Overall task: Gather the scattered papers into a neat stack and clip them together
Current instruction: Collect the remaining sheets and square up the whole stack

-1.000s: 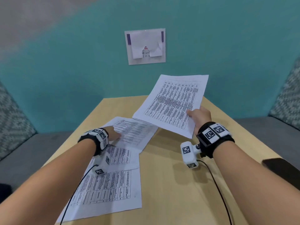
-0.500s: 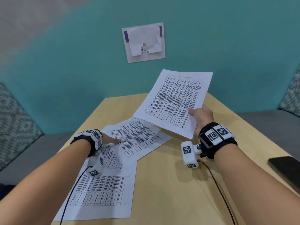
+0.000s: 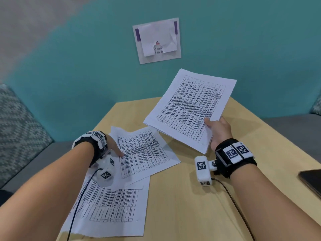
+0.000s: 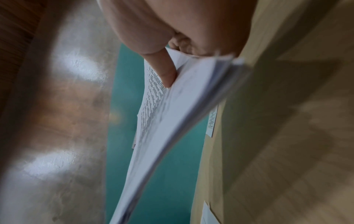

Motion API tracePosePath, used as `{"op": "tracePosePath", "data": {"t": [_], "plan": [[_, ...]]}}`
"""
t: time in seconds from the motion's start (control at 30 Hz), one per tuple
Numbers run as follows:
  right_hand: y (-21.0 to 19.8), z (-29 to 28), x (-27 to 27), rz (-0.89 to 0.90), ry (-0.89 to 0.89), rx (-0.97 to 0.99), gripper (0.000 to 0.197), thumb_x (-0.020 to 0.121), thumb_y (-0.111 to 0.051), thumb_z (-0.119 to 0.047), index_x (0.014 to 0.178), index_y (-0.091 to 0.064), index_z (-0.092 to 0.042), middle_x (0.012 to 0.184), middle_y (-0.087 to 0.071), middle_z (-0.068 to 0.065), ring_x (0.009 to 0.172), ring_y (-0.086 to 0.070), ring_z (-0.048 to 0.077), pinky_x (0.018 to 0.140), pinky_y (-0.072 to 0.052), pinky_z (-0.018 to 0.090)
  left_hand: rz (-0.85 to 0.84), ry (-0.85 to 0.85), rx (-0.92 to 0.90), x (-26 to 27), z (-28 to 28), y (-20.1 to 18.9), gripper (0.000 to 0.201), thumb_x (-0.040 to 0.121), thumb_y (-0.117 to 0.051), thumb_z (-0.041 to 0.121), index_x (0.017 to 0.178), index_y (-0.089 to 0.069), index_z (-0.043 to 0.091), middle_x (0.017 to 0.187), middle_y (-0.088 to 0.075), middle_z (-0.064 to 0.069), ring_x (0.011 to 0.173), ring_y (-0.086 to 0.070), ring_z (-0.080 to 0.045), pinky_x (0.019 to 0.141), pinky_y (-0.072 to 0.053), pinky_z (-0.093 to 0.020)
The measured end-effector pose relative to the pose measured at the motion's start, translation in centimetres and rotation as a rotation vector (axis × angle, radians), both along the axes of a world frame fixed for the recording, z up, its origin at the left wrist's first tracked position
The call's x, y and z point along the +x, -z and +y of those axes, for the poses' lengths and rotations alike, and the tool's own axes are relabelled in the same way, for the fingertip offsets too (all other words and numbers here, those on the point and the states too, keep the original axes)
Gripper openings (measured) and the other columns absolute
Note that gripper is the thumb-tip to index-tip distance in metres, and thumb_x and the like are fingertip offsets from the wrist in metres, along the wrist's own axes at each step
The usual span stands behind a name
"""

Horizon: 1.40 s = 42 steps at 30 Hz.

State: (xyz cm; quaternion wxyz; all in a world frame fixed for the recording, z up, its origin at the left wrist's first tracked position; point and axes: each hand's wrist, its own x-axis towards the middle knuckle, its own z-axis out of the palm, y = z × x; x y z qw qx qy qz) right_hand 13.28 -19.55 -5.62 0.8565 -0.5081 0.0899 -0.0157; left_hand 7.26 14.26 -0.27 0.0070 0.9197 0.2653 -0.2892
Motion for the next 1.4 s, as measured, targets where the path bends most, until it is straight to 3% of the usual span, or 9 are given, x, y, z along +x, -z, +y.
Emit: {"op": "tracePosePath", "data": {"t": [0.17,0.33,0.47,0.63,0.73,0.83,1.0,1.2,1.4], "plan": [[0.7,-0.3,0.4,0.023,-0.003,0.037,0.032,0.098,-0.057,0.003,0.126,-0.064,-0.013,0.117,-0.072,0.006,0.098,-0.070,0.025,0.089,-0.057,0.045,-0.063,-0.054,-0.024,0.4,-0.7,0.1,0.061,0.091,-0.074,0.037,0.139,-0.057,0.003,0.144,-0.057,-0.014,0.125,-0.058,-0.030,0.100,-0.050,-0.037],[1.1,-1.4,1.3,0.042,0.026,0.095,0.031,0.098,-0.057,0.002,0.126,-0.063,-0.012,0.116,-0.071,0.010,0.103,-0.070,0.030,0.092,-0.056,0.051,-0.124,-0.029,-0.012,1.7,-1.0,-0.3,0.042,0.095,-0.071,0.022,0.129,-0.066,-0.002,0.120,-0.063,-0.013,0.099,-0.057,-0.027,0.082,-0.051,-0.036],[1.7,-3.0,2.5,0.074,0.071,0.193,0.034,0.098,-0.058,-0.002,0.129,-0.063,-0.014,0.118,-0.073,0.013,0.102,-0.072,0.032,0.086,-0.058,0.057,-0.352,-0.046,-0.036,3.7,-1.6,-1.9,0.059,0.076,-0.089,0.019,0.122,-0.064,-0.008,0.117,-0.066,-0.018,0.103,-0.065,-0.036,0.079,-0.056,-0.039],[2.1,-5.0,3.7,0.064,0.053,0.348,0.035,0.101,-0.055,-0.011,0.137,-0.057,-0.010,0.123,-0.070,0.016,0.103,-0.071,0.032,0.075,-0.062,0.049,-0.628,0.052,-0.188,7.4,-5.1,-4.7,0.047,0.047,-0.092,0.008,0.086,-0.067,0.012,0.091,-0.072,-0.009,0.088,-0.067,-0.029,0.076,-0.058,-0.034],[2.4,-6.2,4.4,0.054,0.056,0.402,0.038,0.103,-0.052,-0.013,0.140,-0.056,-0.009,0.120,-0.071,0.016,0.100,-0.072,0.031,0.070,-0.062,0.045,-0.676,0.164,-0.185,9.5,-9.1,-4.6,0.029,0.070,-0.085,0.003,0.091,-0.066,0.009,0.082,-0.065,-0.004,0.083,-0.060,-0.025,0.073,-0.048,-0.029],[3.2,-7.5,5.6,0.079,0.057,0.446,0.040,0.101,-0.055,-0.019,0.140,-0.056,-0.013,0.125,-0.070,0.018,0.112,-0.069,0.038,0.087,-0.056,0.055,-0.710,0.247,-0.218,12.7,-12.3,-2.9,0.027,0.077,-0.079,-0.004,0.100,-0.069,0.006,0.087,-0.065,-0.008,0.085,-0.060,-0.028,0.076,-0.048,-0.031],[3.5,-9.8,6.9,0.018,0.055,0.477,0.037,0.104,-0.050,-0.023,0.137,-0.059,-0.010,0.129,-0.069,0.018,0.122,-0.063,0.038,0.109,-0.042,0.060,-0.713,0.430,-0.244,18.1,-17.1,-0.4,0.011,0.090,-0.062,0.002,0.086,-0.066,0.011,0.078,-0.064,-0.007,0.078,-0.060,-0.028,0.071,-0.047,-0.031],[4.1,-11.1,7.8,0.015,0.101,0.481,0.038,0.103,-0.052,-0.024,0.137,-0.060,-0.010,0.130,-0.068,0.016,0.120,-0.065,0.034,0.105,-0.048,0.054,-0.607,0.541,-0.205,24.4,-20.8,2.1,0.021,0.095,-0.050,0.006,0.111,-0.064,0.007,0.113,-0.068,-0.013,0.091,-0.059,-0.028,0.079,-0.048,-0.032],[4.4,-11.7,8.1,0.003,0.084,0.516,0.039,0.101,-0.056,-0.024,0.139,-0.059,-0.012,0.126,-0.070,0.017,0.116,-0.067,0.035,0.100,-0.051,0.054,-0.493,0.551,-0.148,26.6,-21.8,3.7,0.033,0.102,-0.047,0.013,0.131,-0.059,0.003,0.122,-0.063,-0.015,0.097,-0.052,-0.024,0.092,-0.048,-0.036]]}}
